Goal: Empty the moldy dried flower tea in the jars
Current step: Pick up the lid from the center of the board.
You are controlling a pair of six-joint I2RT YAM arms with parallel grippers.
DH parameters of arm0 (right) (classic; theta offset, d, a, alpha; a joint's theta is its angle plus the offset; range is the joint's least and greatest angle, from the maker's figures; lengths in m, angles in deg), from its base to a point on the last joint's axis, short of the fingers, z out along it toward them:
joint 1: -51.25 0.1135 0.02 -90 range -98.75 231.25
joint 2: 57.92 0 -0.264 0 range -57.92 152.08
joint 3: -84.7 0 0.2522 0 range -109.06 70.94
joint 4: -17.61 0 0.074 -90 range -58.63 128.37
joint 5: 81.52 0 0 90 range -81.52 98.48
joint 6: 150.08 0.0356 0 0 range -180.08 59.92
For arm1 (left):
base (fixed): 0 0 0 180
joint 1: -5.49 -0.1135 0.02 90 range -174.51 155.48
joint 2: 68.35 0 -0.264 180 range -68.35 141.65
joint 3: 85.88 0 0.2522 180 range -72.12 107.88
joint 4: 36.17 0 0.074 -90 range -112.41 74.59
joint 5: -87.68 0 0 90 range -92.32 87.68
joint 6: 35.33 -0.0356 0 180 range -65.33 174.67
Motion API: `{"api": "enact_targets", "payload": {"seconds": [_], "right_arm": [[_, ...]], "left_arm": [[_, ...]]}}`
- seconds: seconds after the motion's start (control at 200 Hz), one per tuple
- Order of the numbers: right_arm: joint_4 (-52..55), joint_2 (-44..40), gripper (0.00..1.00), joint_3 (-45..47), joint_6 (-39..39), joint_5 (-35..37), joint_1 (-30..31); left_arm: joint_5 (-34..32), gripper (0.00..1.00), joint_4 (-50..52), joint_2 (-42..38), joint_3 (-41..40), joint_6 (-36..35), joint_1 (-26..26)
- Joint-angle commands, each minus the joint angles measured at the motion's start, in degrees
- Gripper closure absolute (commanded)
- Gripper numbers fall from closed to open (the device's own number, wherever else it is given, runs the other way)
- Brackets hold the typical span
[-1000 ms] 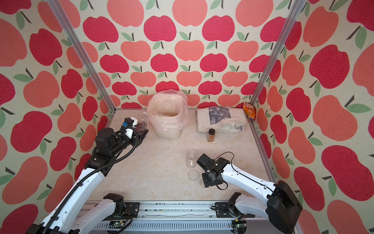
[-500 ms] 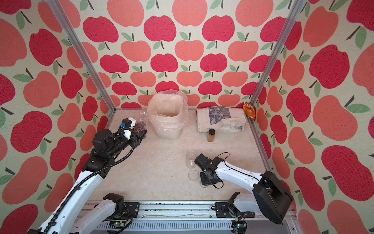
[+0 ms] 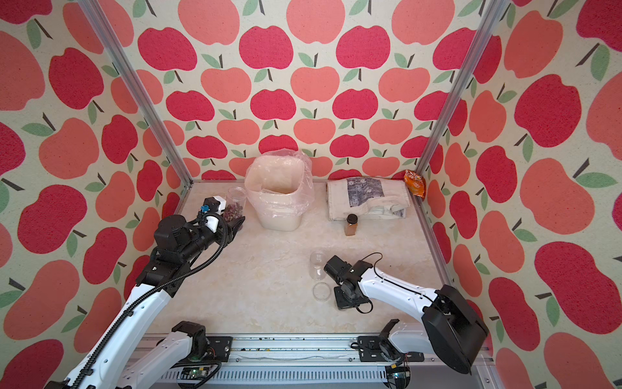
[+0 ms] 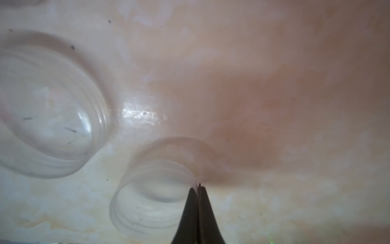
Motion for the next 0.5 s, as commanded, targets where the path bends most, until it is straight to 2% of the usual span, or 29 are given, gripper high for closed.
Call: {"api": "enact_targets", "payload": {"seconds": [0.0,0.205,0.495], "right_arm": [[6.11,-4.02,1.0,-4.8,-2.6,2.71,-0.41],[8.01,-2.0,1.0,-15.63,-4.35,2.99,3.4],[8.66,15.15,1.0,-31.64,-8.08,3.79,15.2]], "left_arm": [[0.05,1.0,-0.61,-0.79,-0.25,-0.24,-0.05],[-0.83,1.0,-0.35,-1.0,0.09,-0.23,-0.03],[-1.63,1.0,0.64,-2.04,0.72,-0.46,-0.03]]}}
